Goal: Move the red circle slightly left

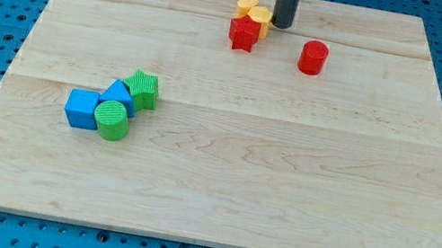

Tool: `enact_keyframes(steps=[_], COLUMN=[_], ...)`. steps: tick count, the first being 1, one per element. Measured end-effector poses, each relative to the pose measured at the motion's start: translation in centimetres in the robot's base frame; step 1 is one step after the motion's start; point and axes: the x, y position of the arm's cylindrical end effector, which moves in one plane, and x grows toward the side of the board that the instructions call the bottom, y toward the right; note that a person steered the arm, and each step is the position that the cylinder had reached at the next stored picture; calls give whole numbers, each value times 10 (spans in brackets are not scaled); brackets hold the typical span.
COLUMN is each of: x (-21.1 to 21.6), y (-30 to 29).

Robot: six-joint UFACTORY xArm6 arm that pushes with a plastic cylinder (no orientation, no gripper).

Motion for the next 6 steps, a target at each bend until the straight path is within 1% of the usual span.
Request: enact_keyframes(steps=[1, 2, 3, 4, 5, 6], x=[6, 10, 10, 4, 51, 84], y=[-26, -29, -17, 63, 111, 65])
